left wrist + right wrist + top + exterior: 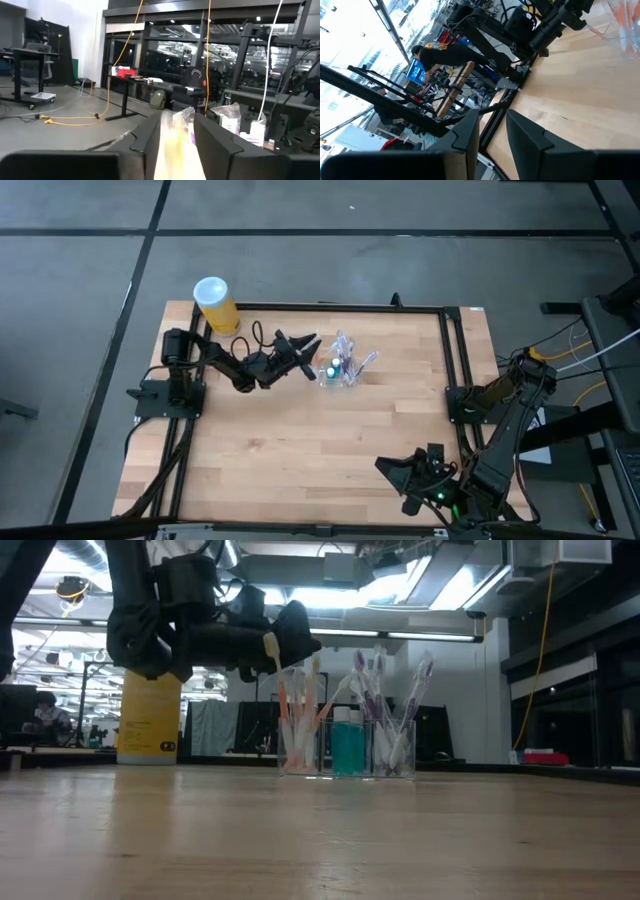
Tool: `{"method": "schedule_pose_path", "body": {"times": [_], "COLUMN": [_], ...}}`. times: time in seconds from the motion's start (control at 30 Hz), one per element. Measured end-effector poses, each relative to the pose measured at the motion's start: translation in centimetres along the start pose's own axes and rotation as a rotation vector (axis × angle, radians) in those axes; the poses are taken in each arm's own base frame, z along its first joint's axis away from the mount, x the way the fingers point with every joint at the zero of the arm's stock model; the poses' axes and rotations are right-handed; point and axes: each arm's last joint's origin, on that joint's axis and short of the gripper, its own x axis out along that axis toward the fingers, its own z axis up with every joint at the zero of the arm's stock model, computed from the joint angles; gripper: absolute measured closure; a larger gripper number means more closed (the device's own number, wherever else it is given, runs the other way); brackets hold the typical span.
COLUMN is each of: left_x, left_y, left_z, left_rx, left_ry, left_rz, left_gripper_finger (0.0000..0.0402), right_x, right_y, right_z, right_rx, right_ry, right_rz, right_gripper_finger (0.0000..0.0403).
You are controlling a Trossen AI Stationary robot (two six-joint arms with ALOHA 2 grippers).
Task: Pick & Place toothbrushing station
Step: Put the orange toothbrush into the transparent organizer, then return to Home Position
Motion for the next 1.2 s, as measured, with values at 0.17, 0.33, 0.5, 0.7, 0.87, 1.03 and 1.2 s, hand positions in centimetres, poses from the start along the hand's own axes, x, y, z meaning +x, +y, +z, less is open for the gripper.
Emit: {"method": "schedule_pose_path", "body": {"times": [0.17, 0.33, 0.5, 0.7, 0.87, 1.03, 1.2], "left_x": [0.1, -0.1, -1.0, -3.1, -5.7, -7.6, -8.4], "left_y": [-0.1, -0.2, 1.1, 3.3, 4.1, 4.5, 4.6], "left_z": [1.5, 4.7, 9.3, 15.5, 21.9, 26.5, 29.2], "left_rx": [0.015, 0.06, 0.04, 0.075, 0.205, 0.221, 0.196], "left_ry": [-0.043, -0.131, -0.144, 0.04, 0.123, 0.195, 0.183], "left_rz": [0.006, -0.011, -0.168, -0.361, -0.307, -0.271, -0.252], "left_gripper_finger": [0.0252, 0.0231, 0.023, 0.0234, 0.0231, 0.0232, 0.0227], "right_x": [-0.3, -0.4, -0.6, -1.9, -3.2, -4.2, -5.2], "right_y": [0.0, 0.1, 0.1, -0.3, -1.9, -5.7, -10.3], "right_z": [-0.1, -0.1, 1.2, 7.7, 14.7, 18.6, 20.3], "right_rx": [0.004, -0.023, -0.1, -0.342, -0.576, -0.692, -0.713], "right_ry": [0.007, 0.002, 0.004, 0.036, 0.072, 0.139, 0.179], "right_rz": [0.006, 0.008, 0.004, -0.019, -0.033, -0.021, 0.055], "right_gripper_finger": [0.0302, 0.0302, 0.0302, 0.0302, 0.0302, 0.0302, 0.0302]}}
